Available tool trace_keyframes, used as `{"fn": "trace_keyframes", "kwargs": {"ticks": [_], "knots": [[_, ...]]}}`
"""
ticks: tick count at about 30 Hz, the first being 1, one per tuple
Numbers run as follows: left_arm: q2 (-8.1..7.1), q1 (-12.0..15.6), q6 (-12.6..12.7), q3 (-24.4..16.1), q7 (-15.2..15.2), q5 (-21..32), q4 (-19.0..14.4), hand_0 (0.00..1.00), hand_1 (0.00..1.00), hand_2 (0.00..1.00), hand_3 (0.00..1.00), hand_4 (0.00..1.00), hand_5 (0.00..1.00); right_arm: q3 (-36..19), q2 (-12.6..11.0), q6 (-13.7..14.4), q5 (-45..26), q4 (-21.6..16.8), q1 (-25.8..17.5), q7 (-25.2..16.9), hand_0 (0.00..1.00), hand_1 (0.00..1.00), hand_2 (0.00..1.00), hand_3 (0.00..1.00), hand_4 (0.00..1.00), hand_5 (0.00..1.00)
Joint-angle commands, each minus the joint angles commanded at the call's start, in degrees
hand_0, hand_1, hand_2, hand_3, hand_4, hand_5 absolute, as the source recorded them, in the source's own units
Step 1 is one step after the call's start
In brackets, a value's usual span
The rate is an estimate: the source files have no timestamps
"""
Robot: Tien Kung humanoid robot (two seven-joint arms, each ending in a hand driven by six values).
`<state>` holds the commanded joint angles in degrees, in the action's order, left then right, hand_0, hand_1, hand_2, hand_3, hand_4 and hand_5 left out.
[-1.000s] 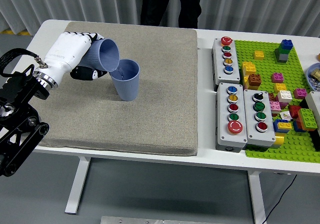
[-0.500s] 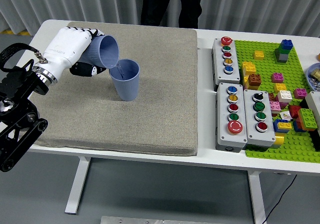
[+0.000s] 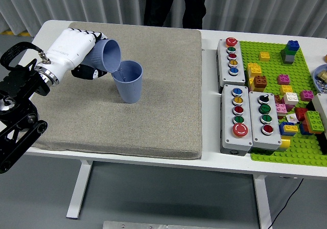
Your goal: Pick cup pour cup place
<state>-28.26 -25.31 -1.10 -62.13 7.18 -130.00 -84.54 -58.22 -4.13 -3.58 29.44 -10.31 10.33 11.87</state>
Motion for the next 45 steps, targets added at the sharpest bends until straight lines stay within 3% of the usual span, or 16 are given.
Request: {"fn": "trace_keyframes", "kwargs": {"ticks": [6, 22, 35, 45], "knots": [[-0.05, -0.1, 0.2, 0.3, 0.1, 0.0, 0.0, 0.558, 0.526, 0.580, 0.570, 0.602, 0.002, -0.1, 0.1, 0.1, -0.2, 0.0, 0.1, 0.0, 0.679, 0.681, 0.695, 0.644, 0.435, 0.174], [-2.35, -2.1, -0.3, 3.2, 1.1, 0.0, -0.8, 0.559, 0.528, 0.578, 0.571, 0.601, 0.002, 0.0, 0.0, 0.1, -0.2, 0.0, 0.1, 0.1, 0.678, 0.681, 0.696, 0.644, 0.431, 0.170], [-3.09, -2.7, -0.5, 3.6, 1.3, 0.0, -1.7, 0.564, 0.527, 0.577, 0.570, 0.602, 0.002, 0.0, 0.1, 0.0, 0.2, 0.0, -0.4, 0.2, 0.676, 0.681, 0.697, 0.645, 0.426, 0.166], [-3.95, -4.2, -0.6, 6.5, 2.1, 0.0, -2.4, 0.565, 0.527, 0.576, 0.571, 0.599, 0.002, 0.2, 0.0, 0.0, 0.0, 0.0, -0.3, 0.1, 0.676, 0.681, 0.697, 0.645, 0.425, 0.165]]}}
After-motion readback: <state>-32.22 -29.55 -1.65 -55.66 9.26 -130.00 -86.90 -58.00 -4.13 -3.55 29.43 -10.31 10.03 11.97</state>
